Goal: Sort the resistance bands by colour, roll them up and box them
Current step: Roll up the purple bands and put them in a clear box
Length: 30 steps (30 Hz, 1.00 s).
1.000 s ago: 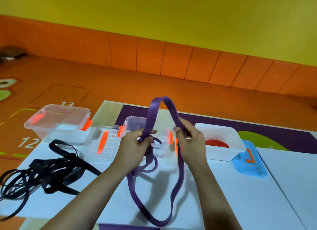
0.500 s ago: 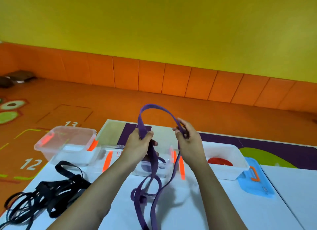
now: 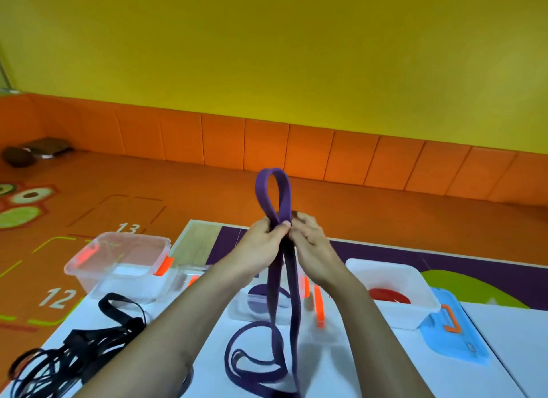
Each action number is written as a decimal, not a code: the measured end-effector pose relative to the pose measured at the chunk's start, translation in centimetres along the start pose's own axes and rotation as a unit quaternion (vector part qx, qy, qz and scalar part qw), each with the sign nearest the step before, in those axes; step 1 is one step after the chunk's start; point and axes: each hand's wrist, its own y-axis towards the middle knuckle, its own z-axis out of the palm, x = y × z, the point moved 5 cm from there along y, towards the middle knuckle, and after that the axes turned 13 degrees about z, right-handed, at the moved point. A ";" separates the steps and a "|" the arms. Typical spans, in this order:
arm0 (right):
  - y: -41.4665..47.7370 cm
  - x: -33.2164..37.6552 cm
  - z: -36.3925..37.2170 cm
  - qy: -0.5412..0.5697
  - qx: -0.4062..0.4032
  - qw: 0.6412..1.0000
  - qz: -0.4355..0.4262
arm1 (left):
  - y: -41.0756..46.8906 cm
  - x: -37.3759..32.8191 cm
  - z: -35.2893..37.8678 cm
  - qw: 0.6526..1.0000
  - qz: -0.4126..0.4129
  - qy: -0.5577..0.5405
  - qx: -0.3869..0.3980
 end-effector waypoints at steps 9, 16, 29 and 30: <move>-3.8 -7.5 7.6 0.109 0.166 0.967 0.158 | 0.1 -0.2 0.0 0.989 0.042 -0.102 -0.101; -8.3 -23.0 6.5 -0.054 0.031 0.941 0.334 | 0.5 2.7 -3.3 0.970 0.009 -0.138 -0.198; -10.9 -21.2 -9.9 -0.123 -0.440 0.832 0.315 | -4.5 14.4 -2.4 0.945 -0.160 -0.193 -0.209; -10.6 -20.0 -10.9 -0.115 -0.459 0.836 0.277 | -4.9 14.7 -1.5 0.943 -0.170 -0.210 -0.195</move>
